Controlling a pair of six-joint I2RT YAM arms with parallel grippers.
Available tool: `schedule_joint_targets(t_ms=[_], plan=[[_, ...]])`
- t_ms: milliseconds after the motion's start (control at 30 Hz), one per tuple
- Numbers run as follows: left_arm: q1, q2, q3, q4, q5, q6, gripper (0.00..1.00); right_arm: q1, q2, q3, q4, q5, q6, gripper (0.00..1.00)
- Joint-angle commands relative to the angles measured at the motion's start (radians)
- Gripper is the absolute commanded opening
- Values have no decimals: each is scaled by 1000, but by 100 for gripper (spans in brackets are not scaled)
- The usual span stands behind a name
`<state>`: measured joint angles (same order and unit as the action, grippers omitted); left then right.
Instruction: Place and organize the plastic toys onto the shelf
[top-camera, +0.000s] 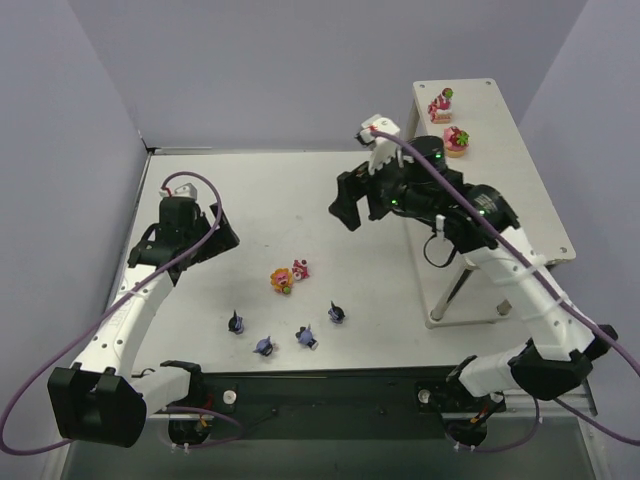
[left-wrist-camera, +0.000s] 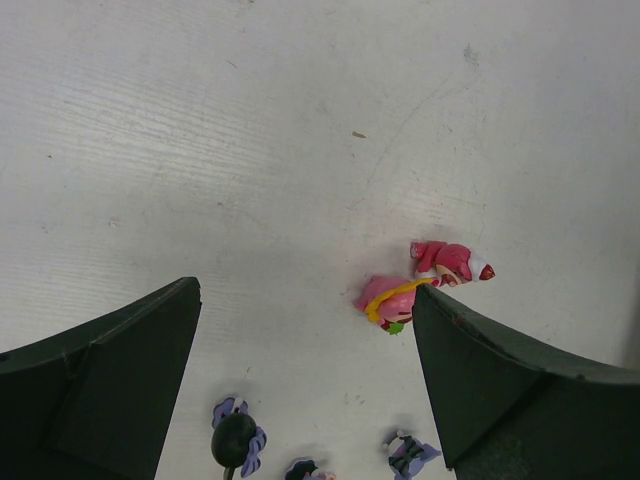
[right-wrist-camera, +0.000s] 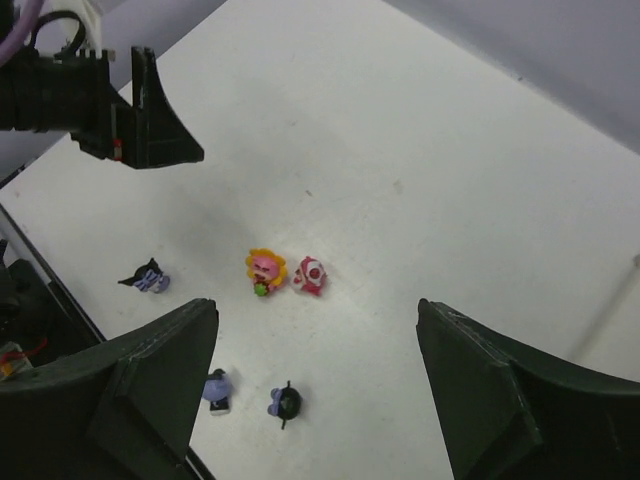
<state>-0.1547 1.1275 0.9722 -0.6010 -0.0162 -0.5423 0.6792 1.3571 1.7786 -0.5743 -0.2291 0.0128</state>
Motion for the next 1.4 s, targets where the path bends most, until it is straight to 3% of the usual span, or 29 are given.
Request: schedule_joint_targets(t_ms=[0,200,367,567,800,1367], plan=[[0,-23,6,37,-1,-5,97,91,86,-96,103,-26,81,82],[1,-31,40,3,-51,10,97,206,252,-189,168,1,61,84],[1,-41,85,-45,-139,18,97,241,390,-166,206,-57,-35,85],[1,-40,97,-59,-153,25,97,238,531,-107,203,-150,-199,82],[10,-29,74,-31,-68,18,97,212,619,-100,203,-231,-393,76],[29,46,100,-13,4,18,97,122,804,67,166,-466,-527,75]])
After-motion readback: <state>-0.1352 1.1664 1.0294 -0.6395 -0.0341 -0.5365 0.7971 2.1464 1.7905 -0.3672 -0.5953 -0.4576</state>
